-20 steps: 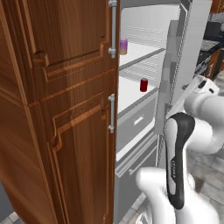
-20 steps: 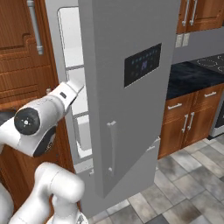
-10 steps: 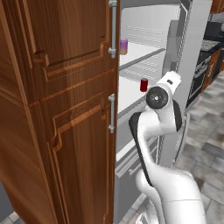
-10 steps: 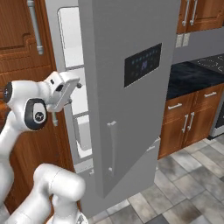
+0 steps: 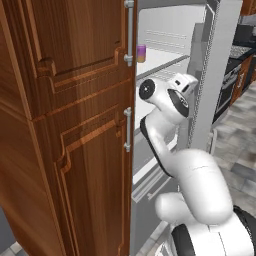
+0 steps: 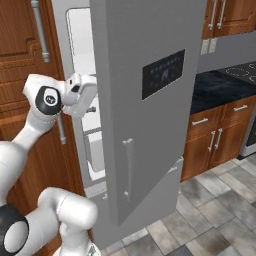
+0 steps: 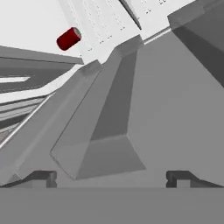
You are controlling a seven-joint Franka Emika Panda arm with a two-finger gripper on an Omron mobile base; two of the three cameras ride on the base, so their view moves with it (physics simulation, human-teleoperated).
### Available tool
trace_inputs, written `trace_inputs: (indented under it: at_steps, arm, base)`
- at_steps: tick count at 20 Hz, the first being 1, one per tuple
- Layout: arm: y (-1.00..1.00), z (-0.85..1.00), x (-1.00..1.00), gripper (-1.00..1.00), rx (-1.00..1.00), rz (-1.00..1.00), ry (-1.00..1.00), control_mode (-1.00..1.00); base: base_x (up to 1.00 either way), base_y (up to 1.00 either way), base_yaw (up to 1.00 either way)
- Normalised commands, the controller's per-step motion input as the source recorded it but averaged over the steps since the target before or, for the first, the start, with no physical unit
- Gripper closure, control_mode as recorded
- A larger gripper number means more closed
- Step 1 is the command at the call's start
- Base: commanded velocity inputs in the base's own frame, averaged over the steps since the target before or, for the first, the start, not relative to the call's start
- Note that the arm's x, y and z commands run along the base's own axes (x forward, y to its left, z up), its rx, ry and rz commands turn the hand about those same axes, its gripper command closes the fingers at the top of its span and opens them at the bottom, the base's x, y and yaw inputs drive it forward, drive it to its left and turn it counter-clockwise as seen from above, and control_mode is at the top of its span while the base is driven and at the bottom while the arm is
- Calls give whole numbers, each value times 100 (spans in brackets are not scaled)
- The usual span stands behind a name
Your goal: Open the fridge, grab two sodas, and place both sodas inside the bowl with ice on the dining counter.
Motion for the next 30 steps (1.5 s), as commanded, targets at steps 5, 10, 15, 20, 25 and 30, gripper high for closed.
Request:
trace_inputs:
  at_steps: [5, 10, 15, 20, 25, 30]
  arm:
    - [-47, -7, 31, -100, 0, -22, 7, -100]
    - [-88, -6, -11, -100, 2, -12, 0, -100]
    - [-100, -1, -38, -100, 5, -8, -1, -100]
    - [-100, 0, -20, -100, 6, -2, -1, -100]
    - [-100, 0, 2, -100, 10, 0, 0, -100]
    - [-100, 0, 29, -100, 13, 0, 0, -100]
  base:
    - [0, 0, 0]
    - [0, 0, 0]
    - [0, 0, 0]
    - [0, 0, 0]
    - [0, 0, 0]
    - [0, 0, 0]
